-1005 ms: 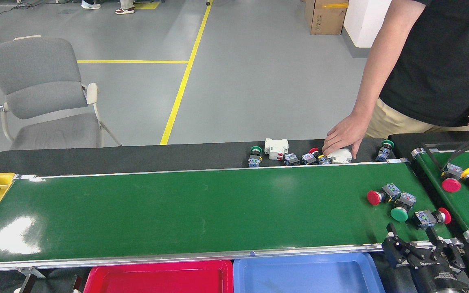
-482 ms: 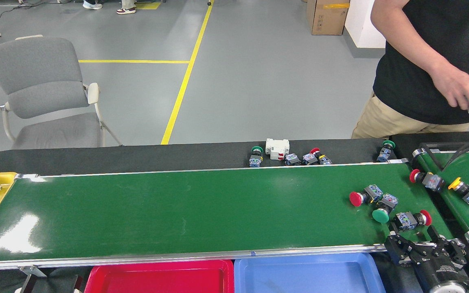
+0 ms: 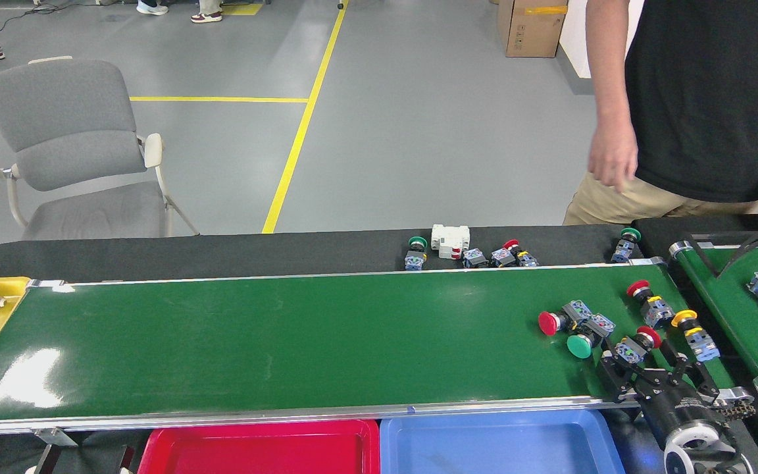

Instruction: Pick switch part from conveyor to tray

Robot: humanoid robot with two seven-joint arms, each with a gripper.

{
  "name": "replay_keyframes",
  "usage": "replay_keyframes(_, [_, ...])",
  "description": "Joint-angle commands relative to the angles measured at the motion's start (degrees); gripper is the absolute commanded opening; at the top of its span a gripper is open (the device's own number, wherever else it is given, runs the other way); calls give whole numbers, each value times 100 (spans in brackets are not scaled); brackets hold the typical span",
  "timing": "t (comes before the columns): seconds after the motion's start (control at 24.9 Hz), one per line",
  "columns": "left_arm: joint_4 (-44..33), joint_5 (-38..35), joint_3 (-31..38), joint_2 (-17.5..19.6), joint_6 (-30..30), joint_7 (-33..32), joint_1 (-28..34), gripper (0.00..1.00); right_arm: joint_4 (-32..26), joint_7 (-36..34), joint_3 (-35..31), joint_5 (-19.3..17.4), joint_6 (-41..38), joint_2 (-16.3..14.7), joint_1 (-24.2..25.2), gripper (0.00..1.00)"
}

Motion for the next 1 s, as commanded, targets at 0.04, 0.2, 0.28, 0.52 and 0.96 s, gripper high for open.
replay_keyframes(0.04, [-45, -1, -2, 56, 11, 18, -26, 100, 19, -5, 245, -8, 5, -165, -184, 41])
replay_keyframes(0.2, [-45, -9, -2, 56, 2, 18, -26, 100, -16, -5, 263, -79, -48, -121, -237, 2])
replay_keyframes(0.28, [-45, -9, -2, 56, 2, 27, -17, 100, -104, -32, 272, -87, -101, -104, -228, 2])
replay_keyframes(0.52, [-45, -1, 6, 56, 2, 18, -26, 100, -833, -5, 289, -123, -847, 116, -88, 2])
replay_keyframes(0.96, [-45, -9, -11, 56, -24, 18, -87, 100, -1308, -49, 2829, -140, -3124, 854, -70, 12])
